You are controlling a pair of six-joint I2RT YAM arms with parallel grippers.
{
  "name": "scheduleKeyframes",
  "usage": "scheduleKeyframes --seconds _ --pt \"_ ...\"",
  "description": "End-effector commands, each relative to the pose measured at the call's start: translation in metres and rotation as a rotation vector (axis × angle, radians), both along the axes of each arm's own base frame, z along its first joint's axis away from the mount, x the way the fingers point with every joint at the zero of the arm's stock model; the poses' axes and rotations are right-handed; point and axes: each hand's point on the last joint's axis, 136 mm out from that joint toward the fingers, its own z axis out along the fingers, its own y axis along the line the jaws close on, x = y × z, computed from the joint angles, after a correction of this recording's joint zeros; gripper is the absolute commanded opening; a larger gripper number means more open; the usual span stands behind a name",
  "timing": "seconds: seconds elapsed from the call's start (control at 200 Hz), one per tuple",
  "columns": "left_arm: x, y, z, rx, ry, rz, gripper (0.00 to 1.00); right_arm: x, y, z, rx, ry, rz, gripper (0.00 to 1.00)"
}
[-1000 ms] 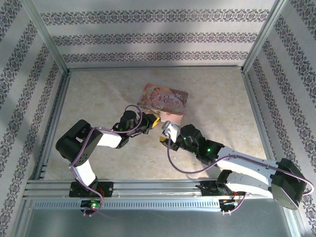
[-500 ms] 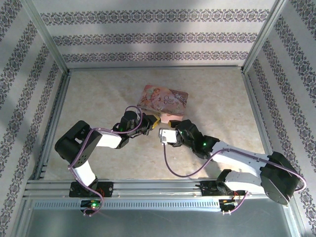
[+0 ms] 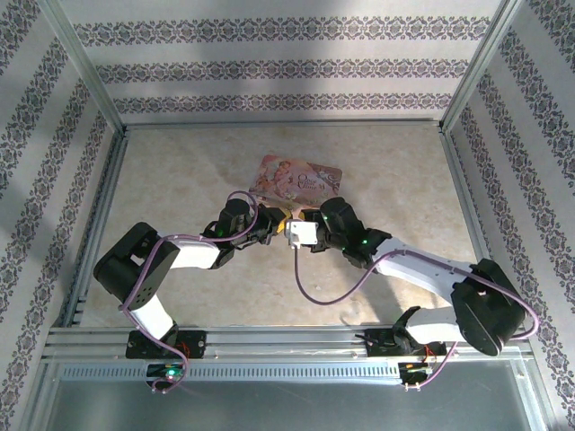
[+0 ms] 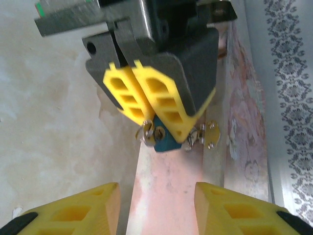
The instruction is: Unlock a padlock with a key
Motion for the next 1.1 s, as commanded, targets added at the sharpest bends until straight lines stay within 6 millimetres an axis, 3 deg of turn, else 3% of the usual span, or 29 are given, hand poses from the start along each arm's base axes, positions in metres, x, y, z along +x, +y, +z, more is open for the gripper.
scheduleKeyframes --seconds 0.0,0.13,1.094 --pt "0.0 -0.014 0.035 -0.071 -0.062 -0.028 0.0 0.0 0.013 0.0 0.0 0.005 0.049 0.4" --pt "0.0 -0.014 0.033 -0.068 -0.055 -0.027 0.0 0.004 0.019 -0.003 -0.005 0.002 0.049 0.34" --pt "0.001 -0.015 0.031 -0.079 -0.049 -0.028 0.0 0.013 0.035 -0.008 -0.014 -0.03 0.03 0.21"
